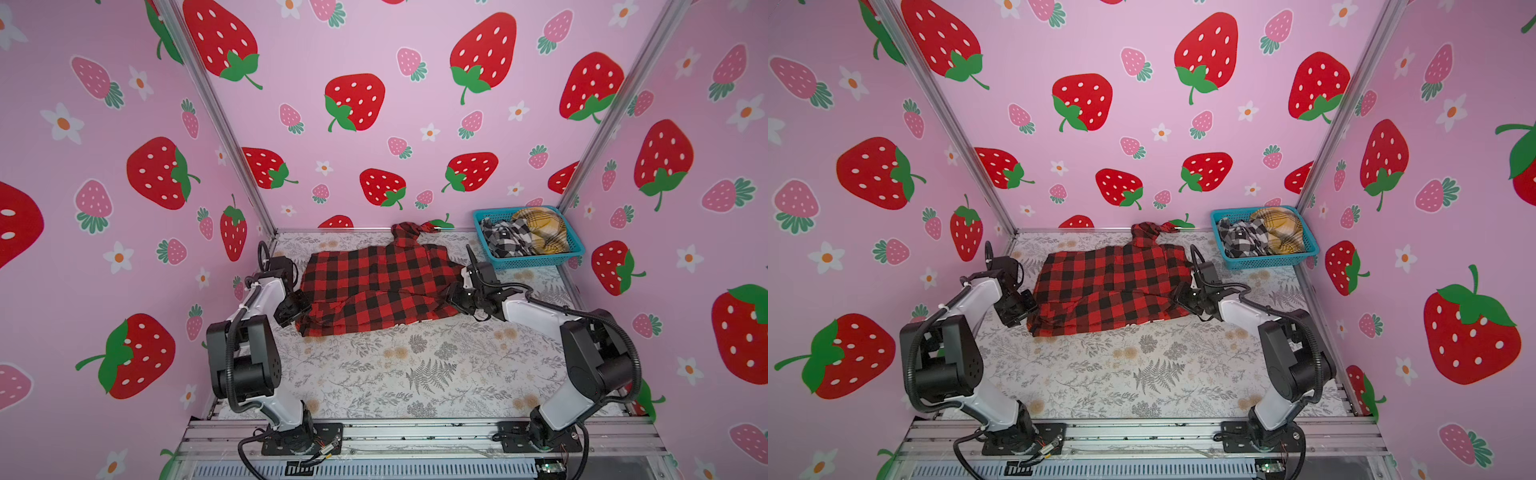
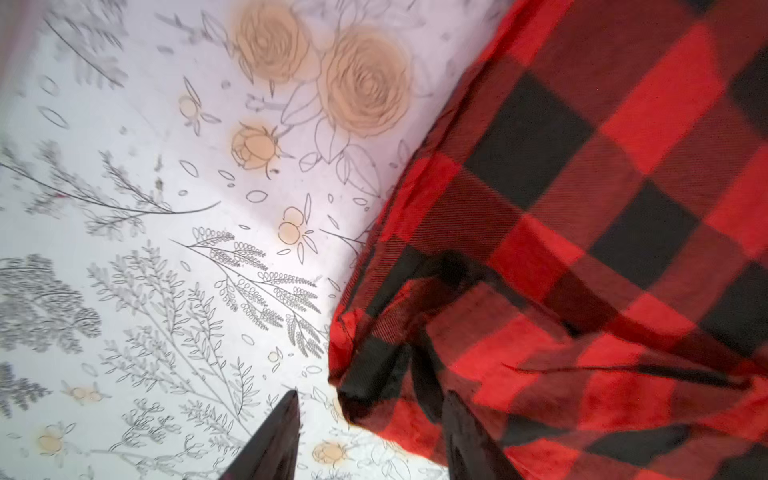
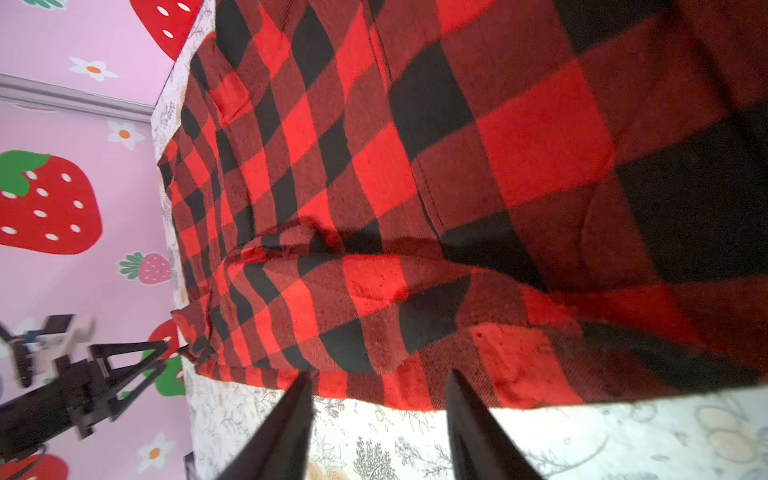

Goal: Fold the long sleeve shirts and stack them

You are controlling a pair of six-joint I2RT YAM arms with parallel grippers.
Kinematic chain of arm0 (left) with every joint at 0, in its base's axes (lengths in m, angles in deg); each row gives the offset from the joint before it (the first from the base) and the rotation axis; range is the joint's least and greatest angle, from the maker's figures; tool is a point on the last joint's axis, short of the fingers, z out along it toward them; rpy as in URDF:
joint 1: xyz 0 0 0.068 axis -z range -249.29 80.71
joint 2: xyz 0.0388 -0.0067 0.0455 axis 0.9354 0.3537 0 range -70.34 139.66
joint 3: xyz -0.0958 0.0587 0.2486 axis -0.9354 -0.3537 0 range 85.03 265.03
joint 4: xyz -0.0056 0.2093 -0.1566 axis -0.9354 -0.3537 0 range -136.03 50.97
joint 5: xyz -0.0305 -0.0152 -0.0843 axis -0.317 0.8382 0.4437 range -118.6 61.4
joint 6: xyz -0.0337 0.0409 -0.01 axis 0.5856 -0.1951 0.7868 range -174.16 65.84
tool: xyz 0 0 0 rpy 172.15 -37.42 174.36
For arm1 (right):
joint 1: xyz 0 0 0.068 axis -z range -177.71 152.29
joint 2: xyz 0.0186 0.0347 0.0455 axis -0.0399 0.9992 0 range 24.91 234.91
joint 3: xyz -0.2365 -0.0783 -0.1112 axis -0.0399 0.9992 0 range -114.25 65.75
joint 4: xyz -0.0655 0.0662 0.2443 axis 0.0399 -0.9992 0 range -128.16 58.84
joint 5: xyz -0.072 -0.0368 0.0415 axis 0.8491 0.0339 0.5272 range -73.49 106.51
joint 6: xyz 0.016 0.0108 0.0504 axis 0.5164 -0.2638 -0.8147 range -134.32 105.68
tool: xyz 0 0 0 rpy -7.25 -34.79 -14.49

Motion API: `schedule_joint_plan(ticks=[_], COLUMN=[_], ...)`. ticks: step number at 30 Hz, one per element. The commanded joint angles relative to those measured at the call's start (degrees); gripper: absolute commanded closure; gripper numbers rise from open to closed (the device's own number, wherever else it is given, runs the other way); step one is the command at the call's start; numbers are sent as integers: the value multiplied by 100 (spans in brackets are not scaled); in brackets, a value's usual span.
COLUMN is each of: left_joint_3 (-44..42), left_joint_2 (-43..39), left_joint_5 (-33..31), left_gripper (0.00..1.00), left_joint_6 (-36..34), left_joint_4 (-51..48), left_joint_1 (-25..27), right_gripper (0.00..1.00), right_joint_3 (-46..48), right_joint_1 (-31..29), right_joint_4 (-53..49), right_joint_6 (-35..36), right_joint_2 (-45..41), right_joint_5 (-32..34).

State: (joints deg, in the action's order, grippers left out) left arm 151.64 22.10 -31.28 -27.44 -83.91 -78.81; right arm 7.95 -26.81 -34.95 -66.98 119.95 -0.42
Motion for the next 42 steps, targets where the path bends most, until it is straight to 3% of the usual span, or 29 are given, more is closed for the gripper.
schedule_joint_plan(ticks=[1, 3, 7, 12, 19, 27, 34, 38, 42], left_joint_3=[176, 108, 261, 351, 98, -702, -1645, -1743, -1081], left_joint_2=[-288, -207, 515, 1180, 1388, 843, -1, -175, -231], left_joint_5=[-225, 126, 749, 855, 634, 765, 1015, 1305, 1454], left_gripper=[43, 45, 53, 59, 60, 60, 60, 60, 56], left_joint_6=[393, 629, 894, 933, 851, 712, 659, 667, 659], left_joint_4=[-280, 11, 337, 462, 401, 409, 440, 388, 124], left_joint_1=[450, 694, 844, 709, 540, 467, 749, 1024, 1049], right_gripper=[63, 71, 78, 80, 82, 85, 86, 86, 82], right_joint_3=[-741, -1194, -1611, -1233, -376, 1162, 2494, 2764, 2304], right_joint_1=[58, 76, 157, 185, 230, 204, 155, 142, 150], right_joint_4=[-973, -1182, -1296, -1096, -1330, -1432, -1704, -2067, -2256], right_joint_6=[803, 1015, 1153, 1105, 895, 394, 120, 124, 431], right_joint_2=[366, 786, 1337, 1488, 1288, 278, -1024, -1627, -1895], right_joint_5=[295, 352, 554, 703, 986, 650, 489, 392, 523])
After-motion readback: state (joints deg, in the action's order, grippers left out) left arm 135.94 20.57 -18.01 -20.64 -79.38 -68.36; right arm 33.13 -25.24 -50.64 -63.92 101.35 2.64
